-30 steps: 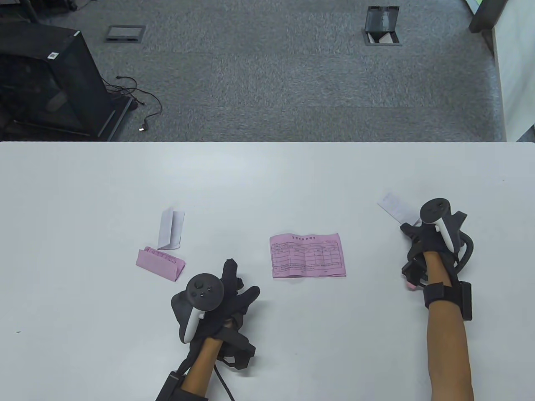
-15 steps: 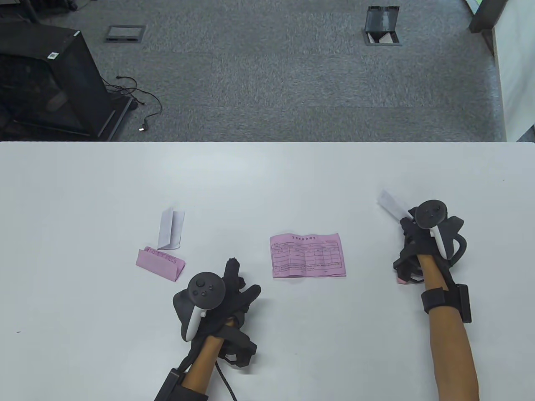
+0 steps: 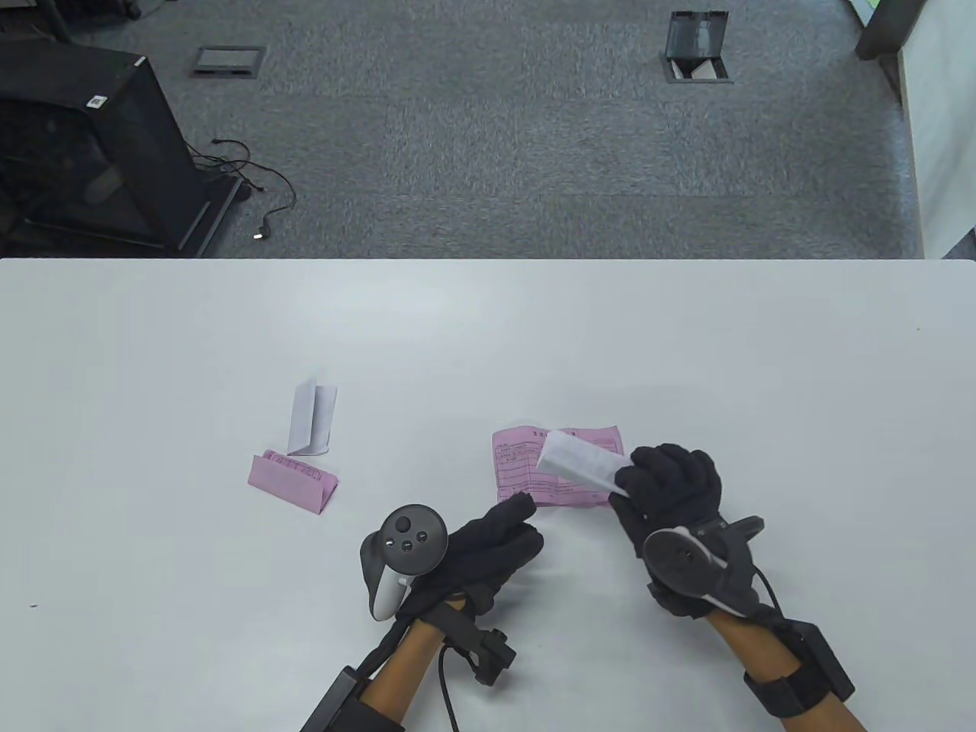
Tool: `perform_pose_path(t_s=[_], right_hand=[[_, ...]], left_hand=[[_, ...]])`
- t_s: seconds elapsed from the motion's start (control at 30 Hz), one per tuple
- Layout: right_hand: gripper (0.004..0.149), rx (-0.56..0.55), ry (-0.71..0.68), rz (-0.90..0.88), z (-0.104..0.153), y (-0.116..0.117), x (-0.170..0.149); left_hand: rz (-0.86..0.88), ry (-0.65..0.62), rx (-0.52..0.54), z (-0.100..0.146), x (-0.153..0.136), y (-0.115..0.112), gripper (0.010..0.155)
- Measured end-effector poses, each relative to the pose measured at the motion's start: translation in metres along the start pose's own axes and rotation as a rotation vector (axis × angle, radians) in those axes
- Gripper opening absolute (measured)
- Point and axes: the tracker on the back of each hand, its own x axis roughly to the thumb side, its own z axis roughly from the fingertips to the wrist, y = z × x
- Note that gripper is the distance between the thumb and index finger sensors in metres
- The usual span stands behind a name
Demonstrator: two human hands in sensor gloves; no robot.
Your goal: Unfold folded invoices and stack
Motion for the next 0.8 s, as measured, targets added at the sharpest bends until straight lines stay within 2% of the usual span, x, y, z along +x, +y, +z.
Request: perform_pose_path(t_s=[0.1, 0.2, 0.37, 0.47, 0.57, 0.67, 0.8], right_hand=[[0.038, -0.017, -0.126, 0.042, 0.012, 0.006, 0.027], [0.038, -0.032, -0.192, 0.091, 0.019, 0.014, 0.036], [0.038, -0.004, -0.200, 0.069, 0.028, 0.020, 0.041], [0.039, 0.025, -0.230, 0.097, 0.033, 0.024, 0.044], [0.039, 0.016, -0.241, 0.089, 0.034, 0.023, 0.046], [0.042, 0.080, -0.257, 0.050, 0.033, 0.024, 0.045], [0.052, 0.220, -0.217, -0.126, 0.029, 0.027, 0.036]], left_hand=[[0.162, 0.036, -0.079, 0.003, -0.008, -0.012, 0.088], [0.292, 0.073, -0.056, 0.007, -0.015, -0.020, 0.095], [0.499, 0.131, -0.021, 0.007, -0.021, -0.027, 0.097], [0.505, 0.193, 0.042, 0.005, -0.024, -0.028, 0.088], [0.486, 0.195, 0.080, 0.007, -0.024, -0.028, 0.079], [0.480, 0.193, 0.135, 0.011, -0.023, -0.024, 0.065], [0.411, 0.214, 0.199, 0.012, -0.026, -0.017, 0.053]])
